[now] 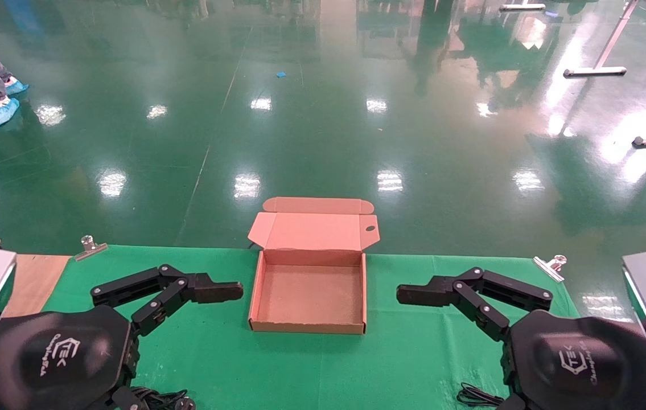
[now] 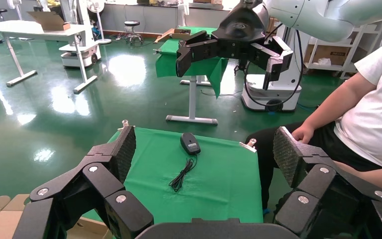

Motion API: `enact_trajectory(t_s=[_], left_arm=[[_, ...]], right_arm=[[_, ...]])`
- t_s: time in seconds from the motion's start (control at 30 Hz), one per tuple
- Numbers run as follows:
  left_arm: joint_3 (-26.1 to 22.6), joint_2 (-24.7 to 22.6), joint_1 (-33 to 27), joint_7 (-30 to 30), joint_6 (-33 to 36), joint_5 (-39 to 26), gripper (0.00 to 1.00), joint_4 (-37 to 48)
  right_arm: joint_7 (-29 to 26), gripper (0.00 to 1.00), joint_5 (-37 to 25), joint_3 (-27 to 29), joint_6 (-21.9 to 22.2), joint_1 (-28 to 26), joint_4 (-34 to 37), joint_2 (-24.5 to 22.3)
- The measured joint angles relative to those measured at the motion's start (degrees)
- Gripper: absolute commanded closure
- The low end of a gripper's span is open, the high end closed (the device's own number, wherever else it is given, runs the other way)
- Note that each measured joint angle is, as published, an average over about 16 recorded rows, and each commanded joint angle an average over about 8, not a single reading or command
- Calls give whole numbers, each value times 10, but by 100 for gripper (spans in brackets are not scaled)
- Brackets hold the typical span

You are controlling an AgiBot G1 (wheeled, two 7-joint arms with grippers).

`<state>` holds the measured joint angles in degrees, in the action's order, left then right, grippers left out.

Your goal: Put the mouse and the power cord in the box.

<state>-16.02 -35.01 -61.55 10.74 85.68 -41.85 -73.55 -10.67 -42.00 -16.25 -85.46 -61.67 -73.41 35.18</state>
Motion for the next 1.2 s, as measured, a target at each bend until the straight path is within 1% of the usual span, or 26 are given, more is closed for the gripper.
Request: enact_trajectory(t_s=[1.2], left_arm=[[0, 0, 0, 0, 0, 0, 0, 0]], right_arm=[[0, 0, 0, 0, 0, 0, 0, 0]])
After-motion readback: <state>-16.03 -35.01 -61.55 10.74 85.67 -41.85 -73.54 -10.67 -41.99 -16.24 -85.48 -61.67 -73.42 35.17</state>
